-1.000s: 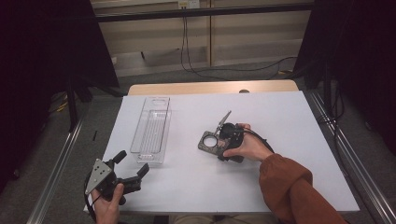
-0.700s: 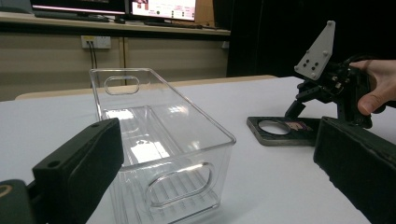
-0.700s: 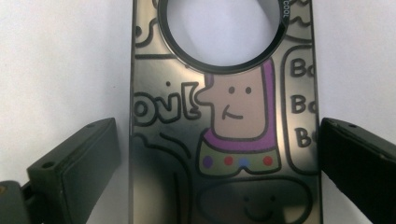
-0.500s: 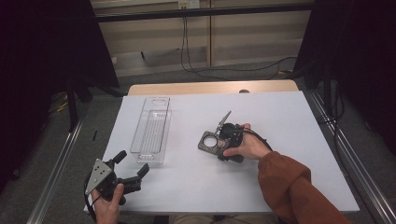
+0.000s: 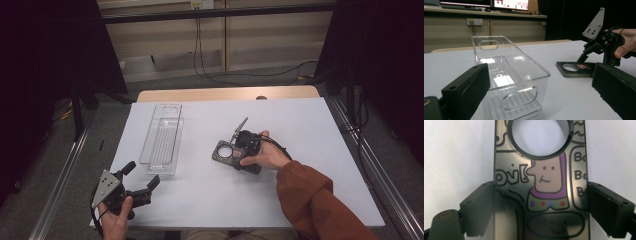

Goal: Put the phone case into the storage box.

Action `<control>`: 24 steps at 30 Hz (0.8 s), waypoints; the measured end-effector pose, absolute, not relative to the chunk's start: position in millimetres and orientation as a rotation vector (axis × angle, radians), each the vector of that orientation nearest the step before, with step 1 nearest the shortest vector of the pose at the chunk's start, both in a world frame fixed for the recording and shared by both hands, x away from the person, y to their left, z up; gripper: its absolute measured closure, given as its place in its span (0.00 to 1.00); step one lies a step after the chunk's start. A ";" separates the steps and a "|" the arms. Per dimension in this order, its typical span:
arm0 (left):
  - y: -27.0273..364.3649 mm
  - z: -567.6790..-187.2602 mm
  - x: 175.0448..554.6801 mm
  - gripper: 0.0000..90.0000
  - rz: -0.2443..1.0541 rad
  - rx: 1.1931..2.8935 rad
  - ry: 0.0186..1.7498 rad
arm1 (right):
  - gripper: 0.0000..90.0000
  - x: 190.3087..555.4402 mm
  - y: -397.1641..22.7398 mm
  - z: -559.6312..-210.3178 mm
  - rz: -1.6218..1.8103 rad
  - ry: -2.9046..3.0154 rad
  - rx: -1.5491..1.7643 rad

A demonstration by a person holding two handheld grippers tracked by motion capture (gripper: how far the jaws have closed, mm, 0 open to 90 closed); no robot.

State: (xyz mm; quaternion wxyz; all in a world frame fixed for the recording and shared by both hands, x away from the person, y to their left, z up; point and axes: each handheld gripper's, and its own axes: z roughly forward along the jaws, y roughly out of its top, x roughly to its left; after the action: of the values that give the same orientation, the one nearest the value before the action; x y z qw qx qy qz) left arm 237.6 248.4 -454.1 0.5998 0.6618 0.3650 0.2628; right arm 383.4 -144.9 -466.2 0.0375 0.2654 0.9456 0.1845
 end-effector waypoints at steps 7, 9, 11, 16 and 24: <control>248.7 -454.2 237.6 0.02 0.605 1.535 0.847 | 0.14 382.4 -146.1 -465.9 0.579 2.899 0.815; 249.0 -454.1 237.4 0.02 0.609 1.535 0.848 | 0.14 382.1 -146.4 -466.2 0.592 2.892 0.814; 249.1 -454.1 237.6 0.02 0.612 1.535 0.849 | 0.14 381.2 -146.5 -465.9 0.591 2.894 0.822; 249.2 -454.5 237.7 0.02 0.607 1.533 0.843 | 0.14 378.7 -149.0 -462.0 0.631 2.882 0.831; 249.0 -454.5 237.8 0.02 0.605 1.535 0.843 | 0.14 375.4 -158.0 -449.9 0.730 2.828 0.839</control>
State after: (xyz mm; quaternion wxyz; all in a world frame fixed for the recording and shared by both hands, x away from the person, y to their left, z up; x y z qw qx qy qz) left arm 237.8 249.0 -454.5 0.6008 0.6624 0.3636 0.2609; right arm 375.4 -158.0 -449.9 0.0513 0.2759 0.9294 0.2399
